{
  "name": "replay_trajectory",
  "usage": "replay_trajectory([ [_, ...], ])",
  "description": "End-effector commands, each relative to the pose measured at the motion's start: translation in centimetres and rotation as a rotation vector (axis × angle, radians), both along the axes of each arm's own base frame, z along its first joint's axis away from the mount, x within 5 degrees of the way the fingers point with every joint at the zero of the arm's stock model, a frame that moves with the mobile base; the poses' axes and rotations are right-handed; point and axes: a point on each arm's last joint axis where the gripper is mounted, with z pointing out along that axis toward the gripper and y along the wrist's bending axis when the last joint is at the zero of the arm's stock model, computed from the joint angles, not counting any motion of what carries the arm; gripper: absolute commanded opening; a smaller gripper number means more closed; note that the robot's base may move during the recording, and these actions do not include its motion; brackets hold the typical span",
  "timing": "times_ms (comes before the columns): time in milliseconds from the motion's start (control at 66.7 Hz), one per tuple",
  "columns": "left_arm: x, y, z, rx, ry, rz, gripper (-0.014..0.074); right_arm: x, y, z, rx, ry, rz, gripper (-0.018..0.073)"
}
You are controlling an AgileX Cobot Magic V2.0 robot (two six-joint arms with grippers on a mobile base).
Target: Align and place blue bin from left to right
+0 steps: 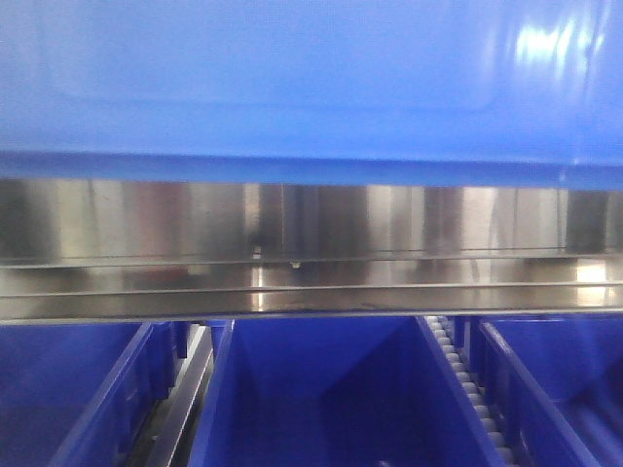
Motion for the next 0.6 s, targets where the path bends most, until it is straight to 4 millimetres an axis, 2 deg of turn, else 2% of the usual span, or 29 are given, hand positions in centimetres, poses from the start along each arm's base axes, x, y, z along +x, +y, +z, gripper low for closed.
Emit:
replay_trajectory([
  [0, -0.21, -0.99, 0.45, -0.080, -0.065, -0.077, -0.0111, -0.05, 0.29, 1.39, 0.072, -0.098, 0.051, -0.0078],
  [585, -0.04, -0.84, 0.10, -0.049, -0.076, -0.066, -0.0111, -0.05, 0.28, 1.38, 0.071, -0.097, 0.050, -0.0078],
])
